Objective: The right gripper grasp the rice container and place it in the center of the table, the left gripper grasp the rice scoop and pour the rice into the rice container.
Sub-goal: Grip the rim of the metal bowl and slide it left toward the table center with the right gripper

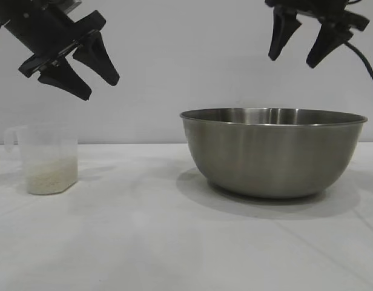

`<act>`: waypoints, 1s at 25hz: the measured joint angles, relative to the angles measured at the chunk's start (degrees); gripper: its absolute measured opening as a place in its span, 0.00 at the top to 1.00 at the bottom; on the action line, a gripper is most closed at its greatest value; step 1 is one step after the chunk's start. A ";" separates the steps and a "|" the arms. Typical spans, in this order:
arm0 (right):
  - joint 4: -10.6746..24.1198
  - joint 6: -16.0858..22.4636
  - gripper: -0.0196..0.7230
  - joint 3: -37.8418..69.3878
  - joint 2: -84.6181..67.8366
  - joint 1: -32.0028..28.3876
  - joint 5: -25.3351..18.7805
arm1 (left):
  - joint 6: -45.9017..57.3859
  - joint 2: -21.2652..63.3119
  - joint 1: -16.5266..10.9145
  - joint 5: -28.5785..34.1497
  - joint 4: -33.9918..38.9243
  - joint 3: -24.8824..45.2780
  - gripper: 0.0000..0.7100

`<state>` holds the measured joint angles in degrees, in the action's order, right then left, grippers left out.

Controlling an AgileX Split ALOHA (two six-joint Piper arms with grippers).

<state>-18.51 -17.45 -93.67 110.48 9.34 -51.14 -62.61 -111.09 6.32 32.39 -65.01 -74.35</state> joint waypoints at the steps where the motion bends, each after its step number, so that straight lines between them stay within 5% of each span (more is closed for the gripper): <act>1: 0.37 0.10 0.33 0.00 -0.10 0.00 -2.49 | 0.00 0.00 0.00 0.00 0.00 0.00 0.37; 5: 2.94 1.32 0.33 0.00 -0.10 0.00 -10.62 | 0.00 0.00 0.00 0.00 0.00 0.00 0.37; 10: 9.21 10.07 0.33 0.00 -0.10 0.00 -16.24 | 0.00 0.00 0.00 0.12 0.00 0.00 0.37; 25: 6.50 11.53 0.33 0.00 10.07 0.00 -19.03 | 0.11 0.00 0.00 0.33 0.00 0.00 0.37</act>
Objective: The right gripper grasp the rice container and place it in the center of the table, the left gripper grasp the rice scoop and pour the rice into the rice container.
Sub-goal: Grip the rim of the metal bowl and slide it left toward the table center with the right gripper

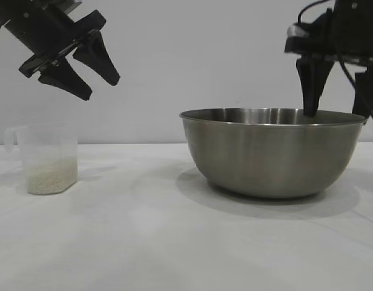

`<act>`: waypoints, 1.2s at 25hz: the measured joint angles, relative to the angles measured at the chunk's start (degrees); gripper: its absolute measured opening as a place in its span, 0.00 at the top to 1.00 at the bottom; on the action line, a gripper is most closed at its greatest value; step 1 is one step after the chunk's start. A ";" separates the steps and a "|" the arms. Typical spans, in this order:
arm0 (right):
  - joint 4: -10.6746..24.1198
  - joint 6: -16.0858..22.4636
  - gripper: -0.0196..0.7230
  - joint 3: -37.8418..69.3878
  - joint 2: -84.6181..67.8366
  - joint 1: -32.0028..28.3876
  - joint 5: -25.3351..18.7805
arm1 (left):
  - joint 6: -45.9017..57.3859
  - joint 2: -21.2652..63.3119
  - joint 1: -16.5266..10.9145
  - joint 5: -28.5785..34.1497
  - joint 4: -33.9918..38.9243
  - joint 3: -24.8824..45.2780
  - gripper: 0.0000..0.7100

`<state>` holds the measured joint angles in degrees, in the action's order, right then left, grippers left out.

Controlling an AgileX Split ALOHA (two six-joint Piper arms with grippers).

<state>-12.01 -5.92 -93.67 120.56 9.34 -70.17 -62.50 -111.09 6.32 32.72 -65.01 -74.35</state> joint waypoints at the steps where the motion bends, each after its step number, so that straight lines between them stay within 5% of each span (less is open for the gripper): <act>1: 0.00 -0.12 0.33 0.00 0.57 0.00 0.36 | 0.00 0.00 0.00 0.00 0.00 0.00 0.37; 4: 0.00 -0.45 0.33 0.00 2.02 0.00 1.82 | -0.13 0.00 0.00 0.00 0.00 0.00 0.37; 10: 1.23 -0.68 0.84 0.00 3.20 -0.49 4.14 | -0.13 0.00 0.00 0.15 0.00 0.00 0.37; 13: 0.78 -0.93 0.97 -0.12 3.28 -1.33 4.50 | -0.13 0.00 0.00 0.15 0.00 0.00 0.37; 26: -4.43 -0.93 0.97 -0.12 3.41 -0.94 2.89 | 0.00 0.00 0.00 0.25 0.00 0.00 0.37; 30: -8.36 -5.25 0.97 -0.12 3.41 1.09 2.05 | 0.00 0.00 0.00 0.25 0.00 0.00 0.37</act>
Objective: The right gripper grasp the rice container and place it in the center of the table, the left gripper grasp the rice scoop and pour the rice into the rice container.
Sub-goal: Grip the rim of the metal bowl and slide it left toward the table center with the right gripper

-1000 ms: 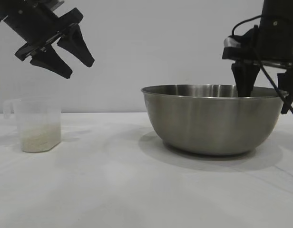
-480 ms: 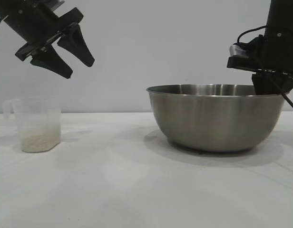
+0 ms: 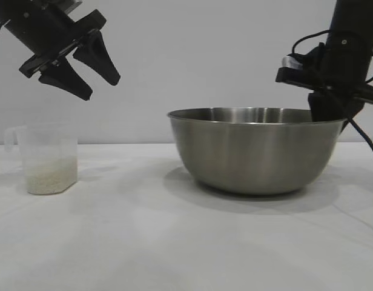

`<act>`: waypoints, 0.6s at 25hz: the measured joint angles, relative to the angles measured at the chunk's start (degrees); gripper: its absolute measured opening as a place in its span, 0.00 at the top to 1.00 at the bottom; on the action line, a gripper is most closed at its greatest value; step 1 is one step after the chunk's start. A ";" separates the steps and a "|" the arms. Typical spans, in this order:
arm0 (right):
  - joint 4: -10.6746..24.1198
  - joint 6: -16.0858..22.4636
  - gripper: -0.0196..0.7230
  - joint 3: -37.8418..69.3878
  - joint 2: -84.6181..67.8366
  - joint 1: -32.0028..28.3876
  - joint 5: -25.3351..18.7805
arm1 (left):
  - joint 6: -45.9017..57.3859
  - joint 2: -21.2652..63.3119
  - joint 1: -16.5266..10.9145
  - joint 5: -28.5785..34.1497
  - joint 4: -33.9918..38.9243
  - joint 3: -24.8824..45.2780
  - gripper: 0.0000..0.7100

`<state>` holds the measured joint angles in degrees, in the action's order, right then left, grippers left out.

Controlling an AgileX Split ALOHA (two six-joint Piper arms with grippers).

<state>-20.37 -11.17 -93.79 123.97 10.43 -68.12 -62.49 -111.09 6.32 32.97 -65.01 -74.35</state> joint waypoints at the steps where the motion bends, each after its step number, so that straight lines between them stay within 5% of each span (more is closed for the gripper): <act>1: -1.08 -0.81 0.97 0.00 0.00 0.43 0.00 | 0.00 0.00 0.00 0.00 0.00 0.00 0.37; 15: -2.60 -1.67 0.97 0.00 0.13 4.86 -0.15 | -0.15 0.00 0.00 0.00 0.00 0.00 0.37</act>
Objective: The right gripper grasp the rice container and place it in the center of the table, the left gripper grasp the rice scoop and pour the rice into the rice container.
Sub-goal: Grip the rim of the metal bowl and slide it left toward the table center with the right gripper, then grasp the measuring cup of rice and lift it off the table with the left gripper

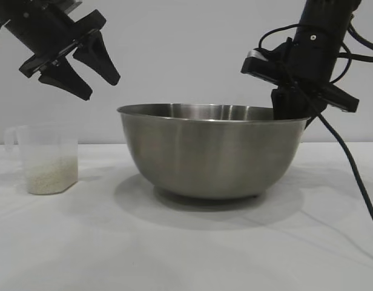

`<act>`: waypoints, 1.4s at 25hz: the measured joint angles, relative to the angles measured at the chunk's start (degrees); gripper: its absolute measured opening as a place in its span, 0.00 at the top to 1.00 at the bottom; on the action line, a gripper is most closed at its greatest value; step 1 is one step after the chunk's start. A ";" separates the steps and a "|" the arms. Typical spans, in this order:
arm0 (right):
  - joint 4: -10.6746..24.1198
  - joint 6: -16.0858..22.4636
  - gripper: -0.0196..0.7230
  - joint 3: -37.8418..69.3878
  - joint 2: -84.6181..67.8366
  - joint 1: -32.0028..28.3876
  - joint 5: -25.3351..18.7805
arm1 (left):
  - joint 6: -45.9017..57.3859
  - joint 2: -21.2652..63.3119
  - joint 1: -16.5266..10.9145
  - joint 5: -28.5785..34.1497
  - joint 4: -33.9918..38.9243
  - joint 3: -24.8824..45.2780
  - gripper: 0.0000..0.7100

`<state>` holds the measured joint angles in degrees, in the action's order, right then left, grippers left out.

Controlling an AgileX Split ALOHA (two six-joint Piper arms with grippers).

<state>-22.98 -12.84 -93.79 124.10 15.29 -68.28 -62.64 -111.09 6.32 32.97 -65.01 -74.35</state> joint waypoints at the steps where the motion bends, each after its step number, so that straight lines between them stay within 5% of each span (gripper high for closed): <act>1: 0.00 0.00 0.97 0.00 0.00 0.28 0.14 | 0.00 0.00 0.00 0.00 0.00 0.00 0.37; 6: -0.07 0.00 0.97 0.00 0.00 0.70 1.82 | 0.11 0.00 0.00 0.00 0.00 0.00 0.37; 8: -0.55 0.00 0.90 0.00 0.00 0.70 2.22 | 0.11 0.00 0.00 0.00 0.00 0.00 0.37; 17: 0.73 0.10 0.31 -7.66 0.00 0.70 -0.20 | 0.01 0.00 0.00 0.23 0.00 0.00 0.37; 27: 16.13 0.21 0.27 -19.76 -1.60 -0.24 -2.37 | 0.01 0.00 0.00 1.19 0.00 0.00 0.37; 35: 16.08 4.52 0.27 -19.89 -5.66 -9.51 -2.79 | 0.01 0.00 0.00 1.28 -1.53 0.00 0.37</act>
<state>-6.89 -8.32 -113.68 118.44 5.78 -71.06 -62.63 -111.09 6.32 34.26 -66.54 -74.35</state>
